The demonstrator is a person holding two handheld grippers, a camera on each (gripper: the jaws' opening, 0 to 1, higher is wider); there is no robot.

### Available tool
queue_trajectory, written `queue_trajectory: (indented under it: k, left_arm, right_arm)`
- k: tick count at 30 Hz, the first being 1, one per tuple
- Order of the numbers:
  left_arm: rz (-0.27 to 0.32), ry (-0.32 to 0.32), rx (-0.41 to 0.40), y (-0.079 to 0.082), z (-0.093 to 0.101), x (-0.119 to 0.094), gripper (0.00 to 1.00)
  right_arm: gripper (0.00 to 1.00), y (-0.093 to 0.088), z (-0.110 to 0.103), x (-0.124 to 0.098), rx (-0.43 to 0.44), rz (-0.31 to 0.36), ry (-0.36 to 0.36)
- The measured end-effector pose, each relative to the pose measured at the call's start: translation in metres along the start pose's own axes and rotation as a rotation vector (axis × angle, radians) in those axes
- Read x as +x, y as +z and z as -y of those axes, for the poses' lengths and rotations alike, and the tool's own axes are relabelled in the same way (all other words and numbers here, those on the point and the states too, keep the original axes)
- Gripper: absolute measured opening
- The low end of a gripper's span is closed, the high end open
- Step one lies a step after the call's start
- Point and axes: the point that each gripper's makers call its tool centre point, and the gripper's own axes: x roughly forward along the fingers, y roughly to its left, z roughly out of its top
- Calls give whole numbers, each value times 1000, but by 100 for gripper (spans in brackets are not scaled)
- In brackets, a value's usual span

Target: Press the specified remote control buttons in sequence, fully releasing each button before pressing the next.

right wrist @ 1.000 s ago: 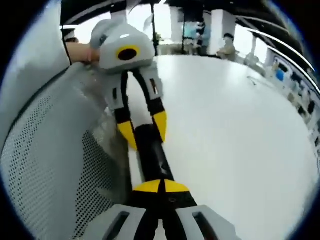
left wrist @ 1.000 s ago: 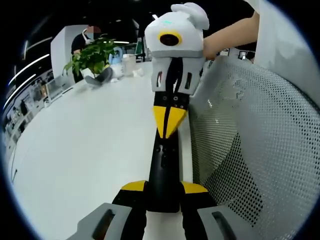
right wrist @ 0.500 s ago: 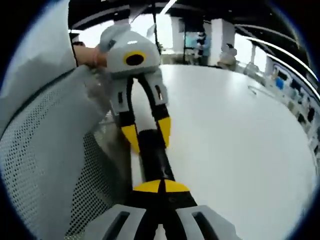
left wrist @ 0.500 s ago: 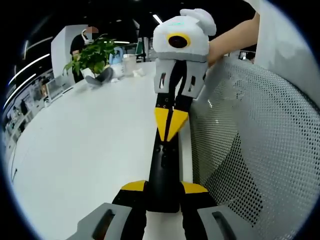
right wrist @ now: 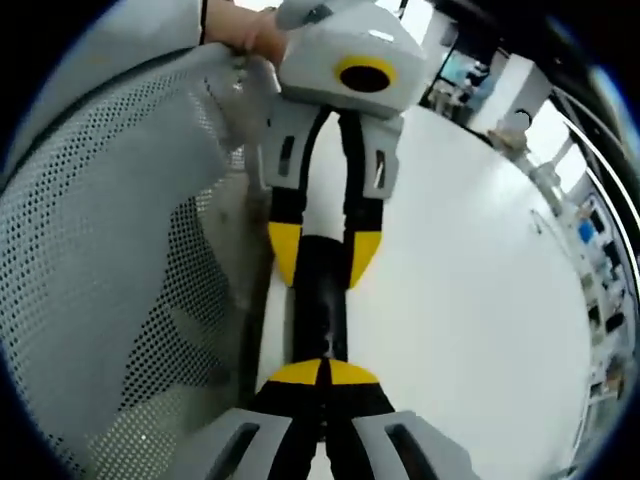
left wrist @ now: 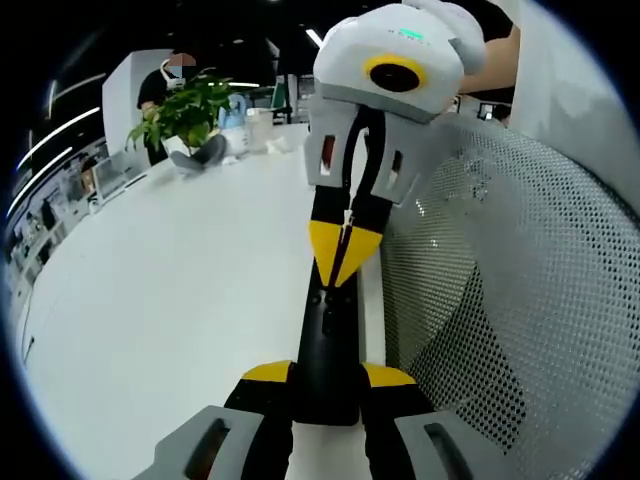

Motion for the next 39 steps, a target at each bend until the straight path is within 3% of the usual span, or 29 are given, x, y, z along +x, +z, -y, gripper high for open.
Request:
queue_trajectory:
  k: [3, 8, 12, 18, 21, 23, 28, 39]
  left_arm:
    - [0, -1, 1, 0, 0, 0, 25]
    - [-4, 0, -2, 0, 0, 0, 25]
    - [-10, 2, -8, 0, 0, 0, 25]
    - [-8, 2, -9, 0, 0, 0, 25]
    - [-8, 1, -9, 0, 0, 0, 25]
    - [-8, 2, -10, 0, 0, 0, 25]
    - [-8, 2, -10, 0, 0, 0, 25]
    - [-8, 1, -9, 0, 0, 1, 25]
  right_arm:
    - [0, 0, 1, -1, 85, 30, -24]
    - [0, 0, -1, -1, 7, 21, -86]
    - [0, 0, -1, -2, 13, 36, -122]
    - [0, 6, -6, 0, -18, 38, -102]
    - [0, 11, -17, 2, -47, 54, -55]
    - [0, 9, -14, 2, -71, 41, -72]
    - [0, 9, -12, 1, -30, 55, -64]
    - [0, 11, -15, 3, -29, 71, -48]
